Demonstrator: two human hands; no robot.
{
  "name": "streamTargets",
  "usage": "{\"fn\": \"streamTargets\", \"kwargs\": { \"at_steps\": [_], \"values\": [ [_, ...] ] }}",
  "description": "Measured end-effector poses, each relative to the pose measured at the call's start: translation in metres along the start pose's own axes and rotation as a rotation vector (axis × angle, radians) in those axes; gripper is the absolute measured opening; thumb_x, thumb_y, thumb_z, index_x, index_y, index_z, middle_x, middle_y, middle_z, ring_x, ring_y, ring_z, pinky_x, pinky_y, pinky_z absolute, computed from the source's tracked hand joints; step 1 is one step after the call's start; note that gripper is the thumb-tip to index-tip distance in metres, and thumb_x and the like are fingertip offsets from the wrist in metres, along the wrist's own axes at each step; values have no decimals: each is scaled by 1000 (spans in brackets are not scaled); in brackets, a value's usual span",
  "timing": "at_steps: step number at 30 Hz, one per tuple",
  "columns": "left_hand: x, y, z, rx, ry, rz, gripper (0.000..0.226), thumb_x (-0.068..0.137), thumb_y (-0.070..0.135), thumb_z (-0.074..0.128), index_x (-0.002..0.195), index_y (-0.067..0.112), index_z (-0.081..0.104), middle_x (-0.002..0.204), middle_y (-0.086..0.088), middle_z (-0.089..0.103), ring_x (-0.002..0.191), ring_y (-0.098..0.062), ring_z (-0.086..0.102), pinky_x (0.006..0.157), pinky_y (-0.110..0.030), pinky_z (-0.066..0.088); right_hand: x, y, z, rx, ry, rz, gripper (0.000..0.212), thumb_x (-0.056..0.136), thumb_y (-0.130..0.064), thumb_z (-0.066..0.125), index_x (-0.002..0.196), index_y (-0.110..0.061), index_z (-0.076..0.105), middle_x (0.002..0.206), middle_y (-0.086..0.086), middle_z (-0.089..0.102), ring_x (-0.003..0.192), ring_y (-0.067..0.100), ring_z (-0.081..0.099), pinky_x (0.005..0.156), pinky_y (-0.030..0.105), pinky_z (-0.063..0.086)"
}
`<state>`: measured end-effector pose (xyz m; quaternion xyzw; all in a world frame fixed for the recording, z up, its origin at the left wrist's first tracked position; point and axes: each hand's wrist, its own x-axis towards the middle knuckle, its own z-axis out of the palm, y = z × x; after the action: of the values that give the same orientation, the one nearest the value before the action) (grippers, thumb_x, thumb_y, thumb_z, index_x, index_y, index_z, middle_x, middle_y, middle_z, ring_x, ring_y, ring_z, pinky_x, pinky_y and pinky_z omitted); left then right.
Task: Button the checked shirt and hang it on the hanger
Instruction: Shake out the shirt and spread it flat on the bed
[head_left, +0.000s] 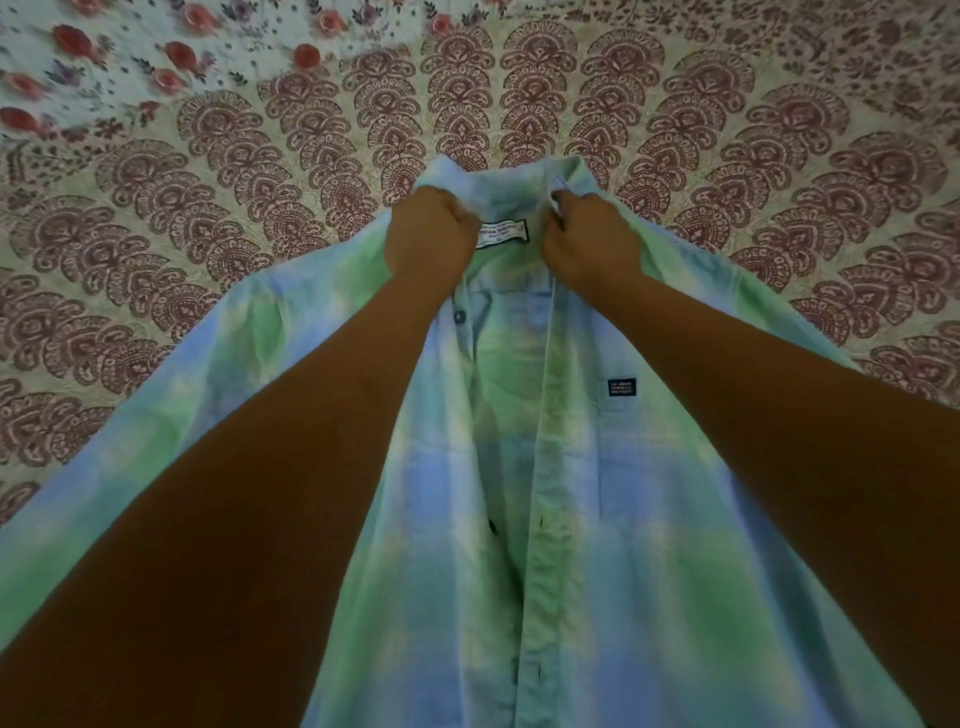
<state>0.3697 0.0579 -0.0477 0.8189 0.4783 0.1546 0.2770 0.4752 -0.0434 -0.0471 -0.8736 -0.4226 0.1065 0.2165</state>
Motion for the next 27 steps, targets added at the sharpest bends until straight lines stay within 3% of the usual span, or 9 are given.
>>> {"fn": "streamTargets", "kwargs": {
  "at_steps": [3,6,9,12,16,19,21,24,27],
  "values": [
    [14,11,-13,-316,188,-81,30,74,17,54,48,17,38,49,2,35,48,-12,35,53,-25,29,9,-10,-9,71,197,-53,34,94,-23,34,99,2,57,101,22,60,91,32,57,63,30,24],
    [27,20,-24,-464,291,-124,35,79,11,58,52,20,38,56,2,42,57,-16,51,56,-28,48,22,-20,-20,74,271,-10,33,95,-22,35,107,2,55,106,18,60,95,28,56,66,27,26],
    [20,22,-18,-245,-66,-57,8,84,9,60,84,10,67,94,-9,66,77,-8,67,70,-23,55,34,-22,-16,181,-83,33,39,90,-28,45,118,-1,49,120,20,54,103,28,53,79,29,39],
    [3,11,-5,-128,-339,-5,28,87,4,54,113,6,65,120,-13,64,113,-23,58,87,-25,46,32,-19,-3,27,-424,30,56,79,-50,43,116,-9,56,128,16,52,117,34,47,101,43,37],
    [3,-2,-4,-144,-267,27,36,86,-4,47,115,7,63,124,-12,62,119,-23,54,96,-21,41,26,-3,11,59,-317,6,31,92,-34,42,105,-11,56,127,18,52,119,34,46,99,42,35],
    [-2,-2,-3,-63,-385,157,43,83,2,45,125,8,56,130,-12,57,122,-25,50,85,-16,38,19,4,20,-53,-457,-36,50,97,-39,32,141,-16,31,153,9,21,141,30,16,115,49,12],
    [-3,-3,-2,-21,-441,193,49,82,1,44,130,9,51,134,-13,53,125,-26,48,94,-20,36,15,2,18,-17,-495,-18,53,98,-38,30,147,-21,18,157,2,7,144,23,3,117,47,2],
    [-4,-7,-6,-83,-442,102,51,84,-9,43,131,10,50,136,-12,52,127,-26,46,100,-23,34,0,2,12,106,-393,-62,49,99,-33,33,144,-14,27,154,7,21,143,24,16,117,40,13],
    [-33,-20,-12,-8,-360,104,42,85,0,49,126,10,56,136,-9,53,126,-23,48,102,-19,29,-43,9,11,152,-224,-62,50,97,-31,39,142,-13,31,149,12,32,138,26,30,114,36,22]
  ]
}}
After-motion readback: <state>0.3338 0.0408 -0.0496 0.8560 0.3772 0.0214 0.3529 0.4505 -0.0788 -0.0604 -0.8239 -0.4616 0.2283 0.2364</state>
